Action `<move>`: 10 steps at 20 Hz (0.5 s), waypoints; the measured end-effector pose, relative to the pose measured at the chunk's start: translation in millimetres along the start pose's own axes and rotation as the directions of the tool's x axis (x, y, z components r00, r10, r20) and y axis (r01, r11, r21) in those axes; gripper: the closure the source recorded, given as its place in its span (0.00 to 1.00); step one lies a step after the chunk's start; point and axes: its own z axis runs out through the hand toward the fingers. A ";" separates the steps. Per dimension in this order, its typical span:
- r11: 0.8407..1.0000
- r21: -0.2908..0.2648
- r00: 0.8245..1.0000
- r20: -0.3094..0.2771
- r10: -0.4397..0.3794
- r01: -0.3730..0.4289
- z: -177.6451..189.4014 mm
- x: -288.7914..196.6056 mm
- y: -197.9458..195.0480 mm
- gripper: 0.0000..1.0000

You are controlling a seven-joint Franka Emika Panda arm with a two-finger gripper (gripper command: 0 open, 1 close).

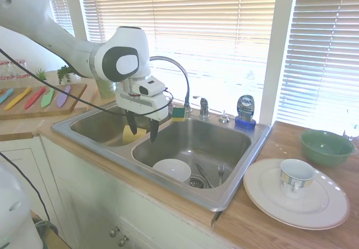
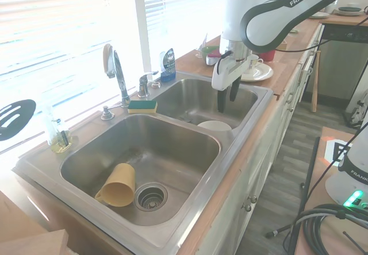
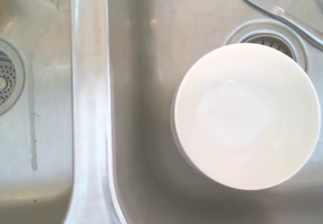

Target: Turn on the faucet

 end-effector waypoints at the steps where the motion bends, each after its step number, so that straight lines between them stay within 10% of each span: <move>1: 1.000 0.000 1.000 0.001 0.001 -0.001 0.2 0.6 0.6 1.00; 10: 1.000 -0.003 1.000 0.006 0.005 -0.005 2.5 2.8 4.7 1.00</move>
